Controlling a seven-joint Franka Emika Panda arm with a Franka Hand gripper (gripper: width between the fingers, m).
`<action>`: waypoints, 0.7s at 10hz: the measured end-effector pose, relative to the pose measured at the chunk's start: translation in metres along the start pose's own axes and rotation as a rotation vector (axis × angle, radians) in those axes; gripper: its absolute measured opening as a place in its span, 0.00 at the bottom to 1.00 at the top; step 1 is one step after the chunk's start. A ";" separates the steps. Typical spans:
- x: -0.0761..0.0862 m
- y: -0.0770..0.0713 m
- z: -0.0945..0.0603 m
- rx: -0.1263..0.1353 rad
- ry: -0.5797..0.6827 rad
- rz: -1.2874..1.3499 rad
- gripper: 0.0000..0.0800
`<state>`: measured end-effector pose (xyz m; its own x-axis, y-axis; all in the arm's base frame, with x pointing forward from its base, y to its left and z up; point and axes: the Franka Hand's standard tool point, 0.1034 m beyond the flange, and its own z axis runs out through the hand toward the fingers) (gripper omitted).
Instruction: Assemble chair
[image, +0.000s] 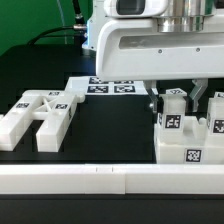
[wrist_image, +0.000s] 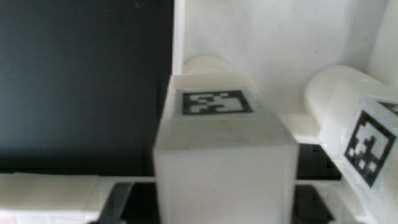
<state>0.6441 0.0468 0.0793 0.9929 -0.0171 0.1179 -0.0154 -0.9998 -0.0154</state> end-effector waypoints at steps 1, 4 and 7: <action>0.000 0.000 0.000 0.000 0.000 0.020 0.36; 0.001 0.002 0.001 0.003 0.005 0.224 0.36; 0.001 0.003 0.001 -0.011 0.012 0.513 0.36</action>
Offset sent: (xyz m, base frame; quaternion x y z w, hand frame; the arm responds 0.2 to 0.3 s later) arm 0.0035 -0.0039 -0.0046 0.0177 0.0068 0.2488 0.9684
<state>0.6453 0.0435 0.0781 0.8555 -0.5061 0.1097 -0.5021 -0.8625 -0.0639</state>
